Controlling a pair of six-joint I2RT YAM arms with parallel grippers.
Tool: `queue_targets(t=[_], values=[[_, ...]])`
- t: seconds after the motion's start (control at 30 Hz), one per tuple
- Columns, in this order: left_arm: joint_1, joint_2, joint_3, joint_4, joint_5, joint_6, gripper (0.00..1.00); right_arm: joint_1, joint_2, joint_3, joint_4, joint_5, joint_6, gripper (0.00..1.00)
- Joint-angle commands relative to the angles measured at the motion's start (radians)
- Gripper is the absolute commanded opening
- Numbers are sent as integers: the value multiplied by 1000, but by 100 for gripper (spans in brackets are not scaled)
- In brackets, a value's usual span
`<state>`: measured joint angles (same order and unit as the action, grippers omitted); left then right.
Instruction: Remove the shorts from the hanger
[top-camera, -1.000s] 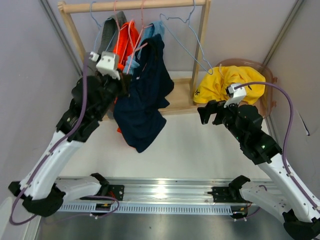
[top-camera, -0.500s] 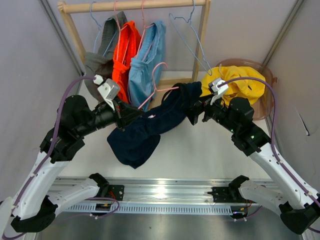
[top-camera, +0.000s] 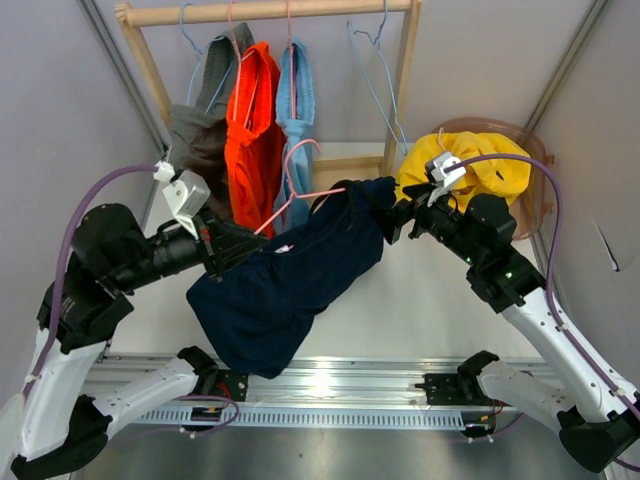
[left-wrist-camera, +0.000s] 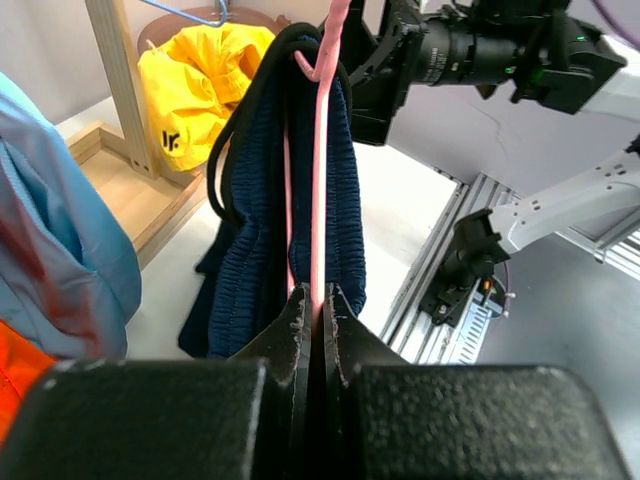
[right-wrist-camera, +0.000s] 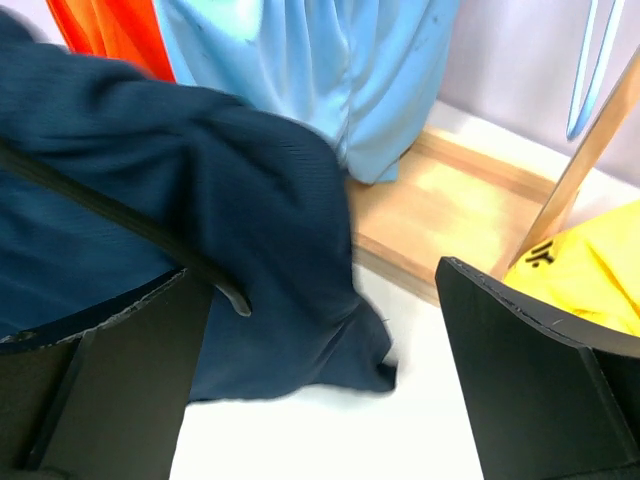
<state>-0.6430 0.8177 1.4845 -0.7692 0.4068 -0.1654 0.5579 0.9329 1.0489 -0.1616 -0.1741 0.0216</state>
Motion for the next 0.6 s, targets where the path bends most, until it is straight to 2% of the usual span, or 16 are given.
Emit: queue_targets(t=[0.0, 0.17, 0.2, 0.23, 0.27, 0.3, 0.33, 0.43, 0.57], values=[[-4, -18, 103, 45, 62, 6, 0, -18, -17, -7, 85, -25, -18, 100], [-4, -25, 111, 50, 105, -22, 0, -26, -2, -39, 187, -100, 3, 99], [-4, -28, 109, 51, 107, -25, 0, -26, -2, -47, 221, -137, 11, 93], [-4, -29, 103, 54, 109, -28, 0, -27, 3, -61, 238, -159, 14, 83], [-4, -29, 103, 54, 107, -28, 0, -27, 7, -67, 253, -178, 26, 66], [-4, -32, 103, 54, 102, -26, 0, -27, 10, -75, 284, -218, 34, 25], [-4, -32, 100, 48, 83, -22, 0, -26, 14, -84, 298, -228, 43, 0], [-4, -29, 102, 35, 46, -8, 0, -26, 0, -107, 335, -203, 74, 0], [-4, -31, 120, -13, -25, 12, 0, -58, -52, -141, 313, -45, 89, 0]])
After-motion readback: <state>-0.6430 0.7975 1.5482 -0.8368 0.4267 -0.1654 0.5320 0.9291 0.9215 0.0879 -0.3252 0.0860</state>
